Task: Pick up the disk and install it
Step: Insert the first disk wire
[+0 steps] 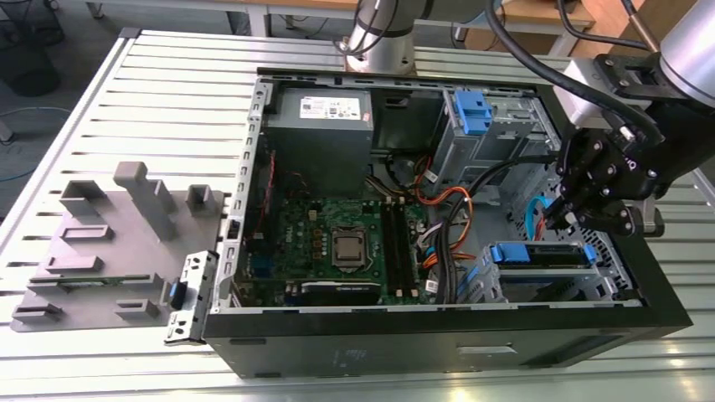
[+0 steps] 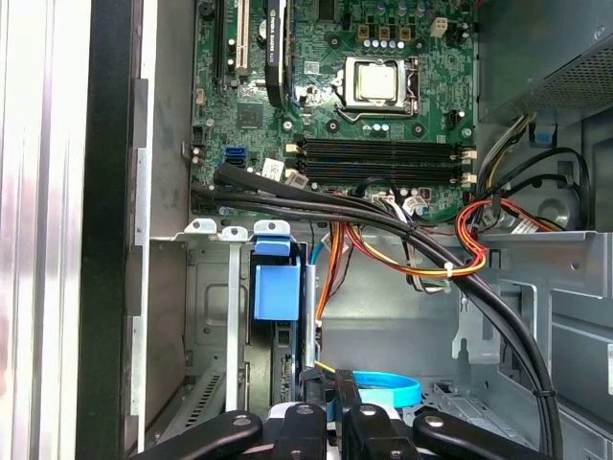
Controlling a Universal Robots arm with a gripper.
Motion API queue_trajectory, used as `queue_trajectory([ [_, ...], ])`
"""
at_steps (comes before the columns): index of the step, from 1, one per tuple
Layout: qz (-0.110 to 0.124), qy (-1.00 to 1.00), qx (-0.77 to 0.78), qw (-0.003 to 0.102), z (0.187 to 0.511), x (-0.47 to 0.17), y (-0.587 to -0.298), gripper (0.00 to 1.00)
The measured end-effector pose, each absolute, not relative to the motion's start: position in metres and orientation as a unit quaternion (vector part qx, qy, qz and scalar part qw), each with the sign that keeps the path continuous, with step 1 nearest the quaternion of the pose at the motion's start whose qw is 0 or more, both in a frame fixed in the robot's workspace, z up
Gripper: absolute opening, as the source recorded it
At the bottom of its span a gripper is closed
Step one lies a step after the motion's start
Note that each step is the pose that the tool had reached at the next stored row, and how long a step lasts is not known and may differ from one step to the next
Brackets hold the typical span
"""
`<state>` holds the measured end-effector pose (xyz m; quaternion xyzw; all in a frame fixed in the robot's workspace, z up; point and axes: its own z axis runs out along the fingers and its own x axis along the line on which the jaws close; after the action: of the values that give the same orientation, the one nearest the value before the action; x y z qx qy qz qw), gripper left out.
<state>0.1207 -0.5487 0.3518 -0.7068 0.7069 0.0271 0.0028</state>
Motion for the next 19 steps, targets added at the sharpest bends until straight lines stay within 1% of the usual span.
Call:
queue_trajectory([
  [6, 0.026, 0.707, -0.707, 0.004, 0.3499, 0.1206, -0.5487, 0.16],
  [10, 0.024, 0.706, -0.707, 0.008, 0.3483, 0.1196, -0.5489, 0.16],
  [19, 0.023, 0.706, -0.708, 0.009, 0.3479, 0.1184, -0.5571, 0.16],
])
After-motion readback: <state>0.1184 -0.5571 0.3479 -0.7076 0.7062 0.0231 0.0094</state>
